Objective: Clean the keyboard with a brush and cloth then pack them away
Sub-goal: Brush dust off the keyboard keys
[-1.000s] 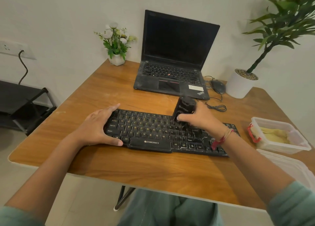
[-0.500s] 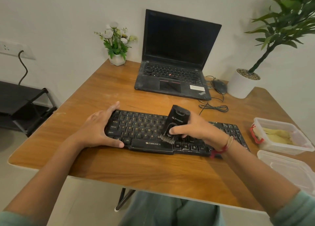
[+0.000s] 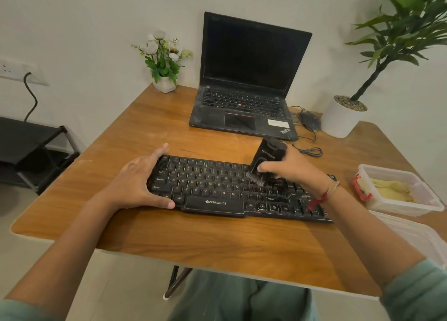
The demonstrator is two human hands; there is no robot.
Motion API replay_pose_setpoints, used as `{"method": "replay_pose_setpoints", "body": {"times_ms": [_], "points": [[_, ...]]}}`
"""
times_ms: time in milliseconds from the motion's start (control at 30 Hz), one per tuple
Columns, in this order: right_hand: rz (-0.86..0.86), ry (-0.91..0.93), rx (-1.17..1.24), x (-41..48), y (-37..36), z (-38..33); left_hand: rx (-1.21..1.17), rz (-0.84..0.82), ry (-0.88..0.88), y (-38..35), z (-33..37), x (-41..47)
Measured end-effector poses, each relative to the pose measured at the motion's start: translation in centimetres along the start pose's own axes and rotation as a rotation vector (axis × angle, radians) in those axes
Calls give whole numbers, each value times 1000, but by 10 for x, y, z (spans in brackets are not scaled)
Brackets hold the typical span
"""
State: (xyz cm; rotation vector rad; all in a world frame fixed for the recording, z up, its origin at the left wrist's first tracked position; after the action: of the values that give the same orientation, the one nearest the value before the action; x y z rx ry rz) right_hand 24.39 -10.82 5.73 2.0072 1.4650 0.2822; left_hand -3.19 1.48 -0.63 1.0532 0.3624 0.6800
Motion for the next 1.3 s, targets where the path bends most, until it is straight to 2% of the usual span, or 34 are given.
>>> {"method": "replay_pose_setpoints", "body": {"times_ms": [67,100,133,200,267,300,433,467,500,600,667,767,833,867,967,1033,1067,1200,1233,1300], "points": [[156,24,-109,5,14,1,-3,-2,3,0,-1,0],[176,33,-128,4,12,0,-6,-1,2,0,0,-1],[132,39,-90,1,3,-1,-11,2,2,1,0,-1],[-84,52,46,-7,-25,-2,-16,8,2,1,1,-1],[-222,74,48,-14,-36,-3,-16,9,5,1,0,-1],[-186,61,26,-10,-29,1,-17,9,6,1,0,-1],[199,13,-137,2,27,8,-15,5,11,2,1,-2],[214,25,-153,2,27,8,-16,7,12,2,1,-2],[165,35,-114,0,19,8,-17,10,14,2,1,-2],[-181,57,35,-16,-29,6,-18,8,26,3,2,-2],[-247,62,16,-18,-34,11,-24,1,29,3,2,-2],[9,-11,35,-3,9,23,-22,-7,29,2,1,-2],[163,0,-39,0,30,24,-24,-5,27,1,1,-2],[144,5,-51,-2,25,22,-25,-5,28,2,1,-2],[-200,12,94,-17,-33,16,-23,-9,36,2,1,-2],[-310,42,58,-24,-50,13,-24,-7,32,2,1,-2],[-264,50,33,-19,-41,12,-23,-6,34,2,1,-2],[170,26,-97,-4,27,10,-10,-6,37,3,2,-3],[194,35,-149,-5,29,8,-10,-4,39,3,2,-3],[54,46,-118,-12,6,7,-13,-4,44,3,1,-2]]}}
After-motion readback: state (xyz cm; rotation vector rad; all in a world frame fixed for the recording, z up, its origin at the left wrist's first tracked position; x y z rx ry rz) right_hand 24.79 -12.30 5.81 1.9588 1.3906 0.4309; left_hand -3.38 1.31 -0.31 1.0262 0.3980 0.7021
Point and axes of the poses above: each hand's wrist, its own x-axis towards the middle knuckle, its own y-axis out of the back of the hand, z = x × y, the point moved 9 cm from there along x, towards the middle knuckle, and after that the axes turned 6 degrees about x, right-handed, at the moved point
